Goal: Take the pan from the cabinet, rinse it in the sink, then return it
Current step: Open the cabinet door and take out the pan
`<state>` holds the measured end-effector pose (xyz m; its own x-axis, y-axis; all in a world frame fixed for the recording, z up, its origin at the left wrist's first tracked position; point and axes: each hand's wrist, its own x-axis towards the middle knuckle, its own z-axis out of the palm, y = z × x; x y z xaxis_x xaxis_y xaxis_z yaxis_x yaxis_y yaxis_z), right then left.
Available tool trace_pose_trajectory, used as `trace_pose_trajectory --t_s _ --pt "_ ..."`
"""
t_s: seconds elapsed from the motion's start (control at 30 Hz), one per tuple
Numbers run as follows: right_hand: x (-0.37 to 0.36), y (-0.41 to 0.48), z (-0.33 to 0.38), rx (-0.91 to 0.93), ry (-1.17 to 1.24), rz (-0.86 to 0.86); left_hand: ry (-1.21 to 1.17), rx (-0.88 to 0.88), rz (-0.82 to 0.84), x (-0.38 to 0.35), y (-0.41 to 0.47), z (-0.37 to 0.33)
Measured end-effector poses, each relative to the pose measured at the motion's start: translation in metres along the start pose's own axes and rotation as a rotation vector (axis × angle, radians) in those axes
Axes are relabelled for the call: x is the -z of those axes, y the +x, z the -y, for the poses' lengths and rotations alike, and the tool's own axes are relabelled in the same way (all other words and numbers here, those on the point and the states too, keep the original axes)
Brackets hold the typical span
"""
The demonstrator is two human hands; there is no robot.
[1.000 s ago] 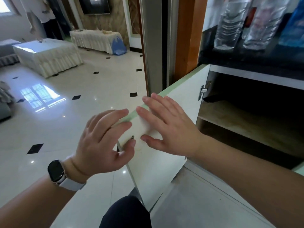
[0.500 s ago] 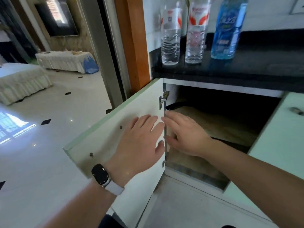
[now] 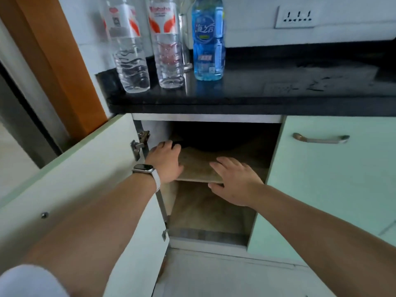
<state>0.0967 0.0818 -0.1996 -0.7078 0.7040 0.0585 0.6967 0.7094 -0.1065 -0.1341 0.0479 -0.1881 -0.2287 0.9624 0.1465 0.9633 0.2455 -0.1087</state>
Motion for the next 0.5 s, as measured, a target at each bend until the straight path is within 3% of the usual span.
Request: trace_pose_trajectory --t_s 0.2,0.33,0.5 --pt "-0.002 0.003 -0.021 -0.037 -0.032 0.039 0.037 0.012 0.023 -0.022 0.038 0.006" --pt "-0.003 0.002 -0.03 -0.041 -0.041 0.042 0.014 0.126 0.027 -0.027 0.052 0.002" --pt "-0.015 0.004 -0.035 -0.046 -0.039 0.072 -0.24 0.201 0.104 -0.051 0.05 -0.008"
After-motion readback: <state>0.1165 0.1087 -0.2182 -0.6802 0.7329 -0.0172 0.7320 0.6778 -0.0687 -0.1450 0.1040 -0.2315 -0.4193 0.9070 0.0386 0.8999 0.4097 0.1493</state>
